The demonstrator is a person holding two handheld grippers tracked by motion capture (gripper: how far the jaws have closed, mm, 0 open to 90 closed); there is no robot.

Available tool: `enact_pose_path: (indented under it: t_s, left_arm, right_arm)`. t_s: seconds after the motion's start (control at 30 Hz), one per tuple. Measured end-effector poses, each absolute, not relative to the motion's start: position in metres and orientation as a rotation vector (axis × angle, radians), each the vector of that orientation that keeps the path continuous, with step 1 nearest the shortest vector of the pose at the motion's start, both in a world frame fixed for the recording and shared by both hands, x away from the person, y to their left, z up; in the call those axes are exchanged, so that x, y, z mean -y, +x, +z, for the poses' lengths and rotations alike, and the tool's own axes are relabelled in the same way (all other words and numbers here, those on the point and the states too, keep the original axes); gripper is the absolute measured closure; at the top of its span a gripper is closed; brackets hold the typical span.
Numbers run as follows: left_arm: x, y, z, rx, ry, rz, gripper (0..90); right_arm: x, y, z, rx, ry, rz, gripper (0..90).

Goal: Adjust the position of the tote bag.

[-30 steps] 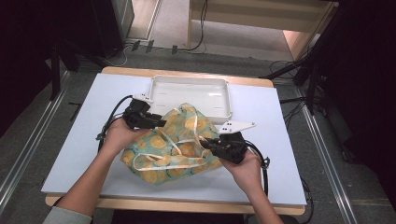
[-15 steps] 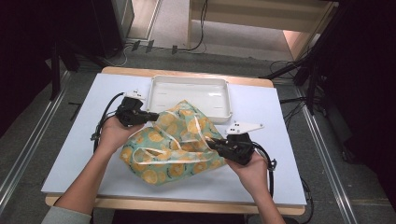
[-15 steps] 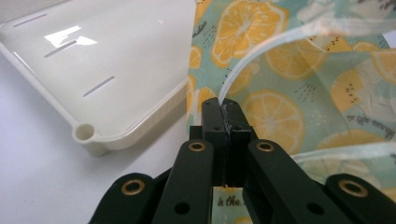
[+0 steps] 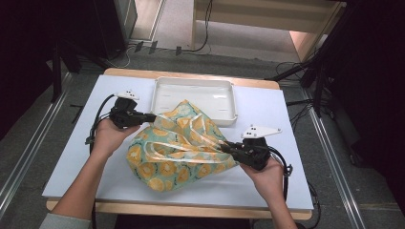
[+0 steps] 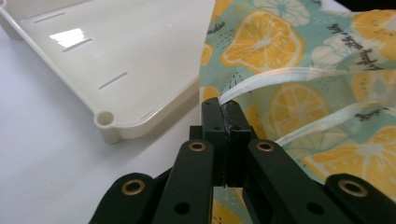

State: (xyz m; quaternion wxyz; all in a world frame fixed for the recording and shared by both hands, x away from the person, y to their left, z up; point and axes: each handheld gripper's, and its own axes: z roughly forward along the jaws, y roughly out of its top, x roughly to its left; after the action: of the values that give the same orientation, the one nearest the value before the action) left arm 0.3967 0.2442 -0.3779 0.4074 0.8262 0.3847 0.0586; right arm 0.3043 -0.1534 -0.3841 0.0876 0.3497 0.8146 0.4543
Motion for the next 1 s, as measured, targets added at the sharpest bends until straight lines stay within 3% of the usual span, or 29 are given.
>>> enact_pose_path:
  t_s: [0.67,1.0]
  left_arm:
    - [-0.265,0.388,-0.369,-0.957,2.002,0.104,90.0]
    - [-0.237,0.383,-0.384,-0.901,2.071,0.008,90.0]
  right_arm:
    - [0.211,0.295,-0.399,-2.332,1.174,1.271,88.5]
    - [0.231,0.302,-0.413,-2.282,1.284,1.157,86.8]
